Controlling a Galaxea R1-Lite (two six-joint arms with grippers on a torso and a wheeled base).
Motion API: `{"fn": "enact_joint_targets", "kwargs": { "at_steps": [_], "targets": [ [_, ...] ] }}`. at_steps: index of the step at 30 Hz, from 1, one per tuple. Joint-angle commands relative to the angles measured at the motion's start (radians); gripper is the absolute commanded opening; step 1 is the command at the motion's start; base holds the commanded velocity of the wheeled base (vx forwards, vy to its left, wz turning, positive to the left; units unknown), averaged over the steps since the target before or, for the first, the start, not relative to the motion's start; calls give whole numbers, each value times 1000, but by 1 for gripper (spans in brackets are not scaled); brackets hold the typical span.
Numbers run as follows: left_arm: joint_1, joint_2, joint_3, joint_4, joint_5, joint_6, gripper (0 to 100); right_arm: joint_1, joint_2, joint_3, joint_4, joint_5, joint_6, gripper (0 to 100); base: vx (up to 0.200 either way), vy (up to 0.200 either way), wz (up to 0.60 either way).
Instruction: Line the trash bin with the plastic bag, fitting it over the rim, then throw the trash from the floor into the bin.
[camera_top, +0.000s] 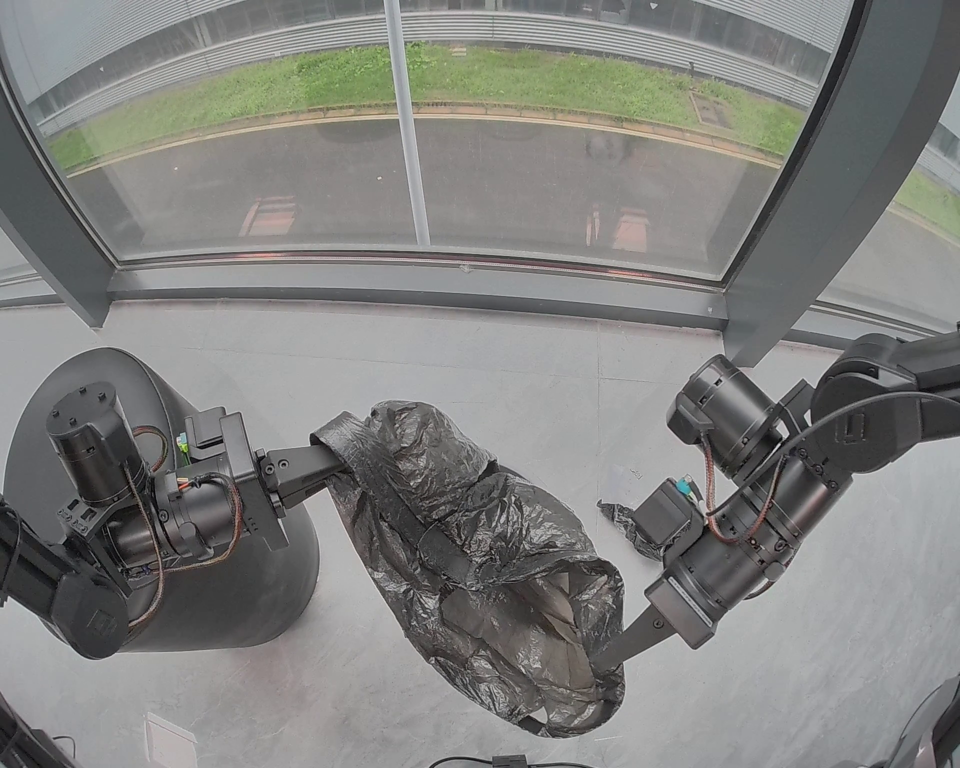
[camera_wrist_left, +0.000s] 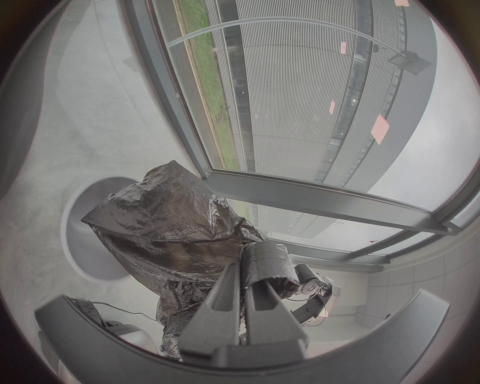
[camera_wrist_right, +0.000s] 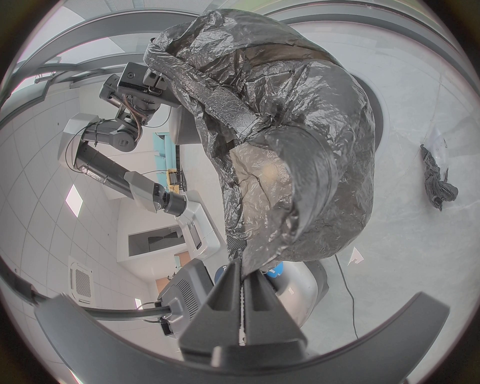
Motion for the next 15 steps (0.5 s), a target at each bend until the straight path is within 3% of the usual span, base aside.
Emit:
{"fn": "enact_joint_targets", "kwargs": {
  "at_steps": [1, 9, 15],
  "targets": [
    [55, 55, 1, -3, -15, 1, 0, 0, 94, -55, -5, 1, 2, 0, 0, 0, 0],
    [121, 108, 1, -77, -56, -2, 0, 0, 209, -183, -7, 0, 2, 0, 0, 0, 0],
    [154, 171, -13, -190, -75, -56, 0, 0, 306, -292, -54, -2, 31, 0, 0, 0, 0]
  ]
}}
